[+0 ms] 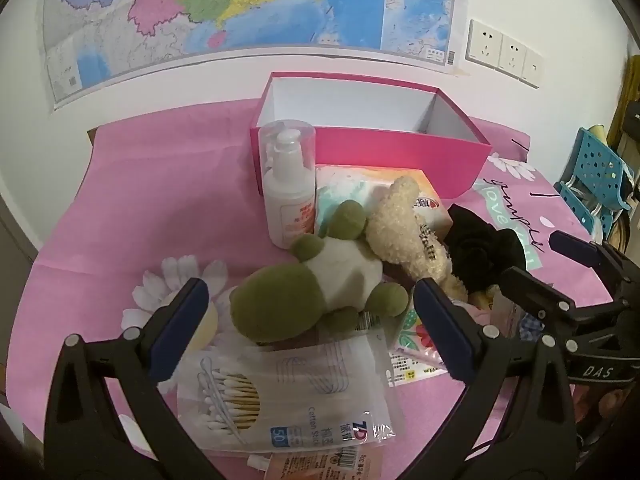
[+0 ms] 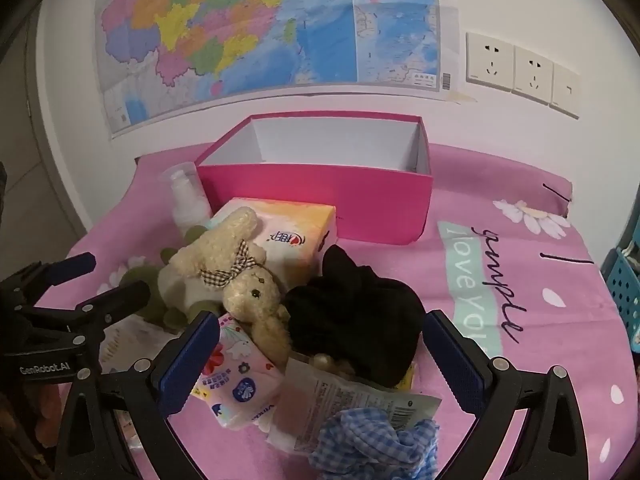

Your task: Organize soft objects

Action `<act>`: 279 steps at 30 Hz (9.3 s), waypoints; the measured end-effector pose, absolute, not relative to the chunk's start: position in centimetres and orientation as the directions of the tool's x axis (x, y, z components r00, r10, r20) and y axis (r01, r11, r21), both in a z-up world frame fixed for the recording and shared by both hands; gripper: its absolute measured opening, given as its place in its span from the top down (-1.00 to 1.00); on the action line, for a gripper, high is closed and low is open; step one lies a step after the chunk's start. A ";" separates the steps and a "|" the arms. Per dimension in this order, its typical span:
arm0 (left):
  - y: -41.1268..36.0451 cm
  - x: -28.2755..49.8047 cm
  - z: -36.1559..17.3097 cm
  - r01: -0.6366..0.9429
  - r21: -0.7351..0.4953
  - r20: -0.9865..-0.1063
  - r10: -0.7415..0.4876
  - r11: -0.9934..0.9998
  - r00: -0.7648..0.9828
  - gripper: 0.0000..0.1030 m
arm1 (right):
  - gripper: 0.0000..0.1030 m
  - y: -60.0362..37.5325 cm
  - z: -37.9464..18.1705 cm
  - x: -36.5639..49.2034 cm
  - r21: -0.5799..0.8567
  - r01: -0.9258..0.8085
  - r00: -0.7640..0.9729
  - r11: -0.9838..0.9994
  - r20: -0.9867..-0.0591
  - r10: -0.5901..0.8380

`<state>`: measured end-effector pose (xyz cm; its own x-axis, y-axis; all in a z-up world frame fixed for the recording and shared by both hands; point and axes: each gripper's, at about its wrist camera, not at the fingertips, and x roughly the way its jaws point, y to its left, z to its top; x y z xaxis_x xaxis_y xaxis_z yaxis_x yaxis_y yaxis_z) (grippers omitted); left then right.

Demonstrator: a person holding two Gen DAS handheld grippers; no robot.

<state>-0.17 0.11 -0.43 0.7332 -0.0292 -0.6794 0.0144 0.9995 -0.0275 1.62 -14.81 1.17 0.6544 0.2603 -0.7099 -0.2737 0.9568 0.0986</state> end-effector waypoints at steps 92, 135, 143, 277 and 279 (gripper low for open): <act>-2.3 4.8 -2.3 0.378 -0.075 -0.703 -0.318 0.923 0.636 -0.26 | 0.10 -14.5 1.2 6.4 0.238 -0.567 0.494 0.789 -0.668 0.557; -3.9 18.3 3.4 0.356 -0.124 -0.720 -0.331 0.926 0.610 0.06 | 0.75 -12.7 6.1 20.8 0.189 -0.573 0.592 0.797 -0.577 0.563; -1.5 16.6 3.4 0.315 -0.111 -0.703 -0.299 0.943 0.646 0.06 | 0.51 -14.6 5.5 20.5 0.273 -0.534 0.568 0.800 -0.585 0.579; -4.5 9.4 5.7 0.470 -0.110 -0.626 -0.429 0.876 0.652 -0.27 | -0.05 -24.9 7.0 9.7 0.383 -0.451 0.579 0.806 -0.562 0.591; -4.8 8.7 5.1 0.490 -0.122 -0.635 -0.447 0.863 0.630 -0.27 | -0.09 -25.2 5.9 9.1 0.380 -0.437 0.558 0.815 -0.596 0.577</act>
